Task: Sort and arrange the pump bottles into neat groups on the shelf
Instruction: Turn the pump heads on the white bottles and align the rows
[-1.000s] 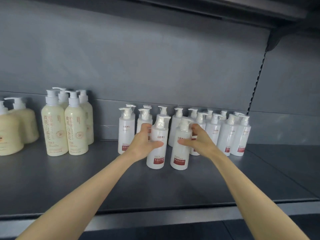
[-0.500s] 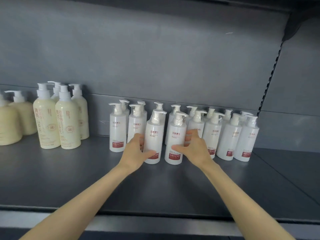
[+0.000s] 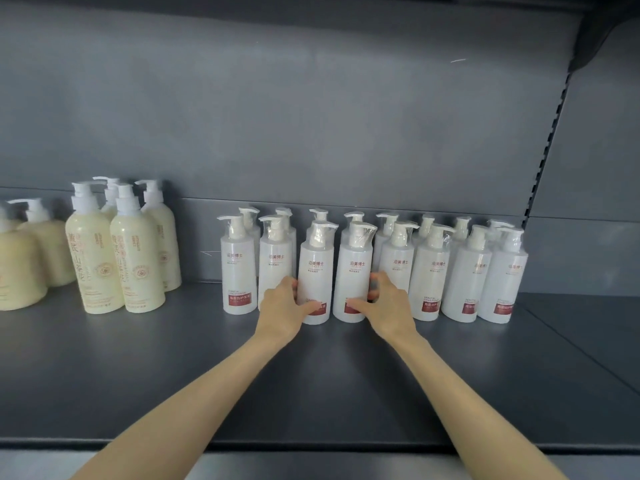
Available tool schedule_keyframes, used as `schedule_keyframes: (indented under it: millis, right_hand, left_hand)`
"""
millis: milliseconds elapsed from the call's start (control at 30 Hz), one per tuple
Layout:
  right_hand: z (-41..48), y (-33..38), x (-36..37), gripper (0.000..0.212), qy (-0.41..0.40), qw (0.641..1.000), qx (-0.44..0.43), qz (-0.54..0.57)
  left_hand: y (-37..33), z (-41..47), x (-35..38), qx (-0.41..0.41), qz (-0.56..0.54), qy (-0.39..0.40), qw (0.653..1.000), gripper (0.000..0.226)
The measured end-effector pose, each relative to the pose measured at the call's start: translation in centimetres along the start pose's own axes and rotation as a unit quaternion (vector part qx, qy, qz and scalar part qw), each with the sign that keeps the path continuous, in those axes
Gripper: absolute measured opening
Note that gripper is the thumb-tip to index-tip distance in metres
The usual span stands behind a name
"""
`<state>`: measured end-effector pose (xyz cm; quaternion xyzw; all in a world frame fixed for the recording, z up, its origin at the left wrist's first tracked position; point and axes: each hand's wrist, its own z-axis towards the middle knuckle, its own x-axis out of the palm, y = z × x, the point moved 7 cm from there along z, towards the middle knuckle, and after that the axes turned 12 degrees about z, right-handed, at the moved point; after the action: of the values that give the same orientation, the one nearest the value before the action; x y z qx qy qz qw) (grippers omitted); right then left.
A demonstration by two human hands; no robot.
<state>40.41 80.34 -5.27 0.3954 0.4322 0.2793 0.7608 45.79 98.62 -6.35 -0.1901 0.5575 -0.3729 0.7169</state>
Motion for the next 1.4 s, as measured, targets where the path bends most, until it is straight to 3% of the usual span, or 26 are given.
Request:
schedule_keyframes:
  millis: [400,667,1400]
  right_hand:
    - [0.9,-0.6,0.0,0.052,-0.021,0.999,0.008,-0.033]
    - [1.1,-0.9,0.1,0.049,-0.025,0.999,0.003,-0.022]
    - [0.9,-0.7,-0.1,0.047,-0.023,0.999,-0.013,-0.044]
  left_hand:
    - [1.1,0.8,1.9,-0.005,0.002,0.009,1.000,0.037]
    - [1.1,0.9,2.1,0.007,0.006,0.008,1.000,0.047]
    - [1.2,1.0,2.3,0.012,0.032,0.011,0.999,0.049]
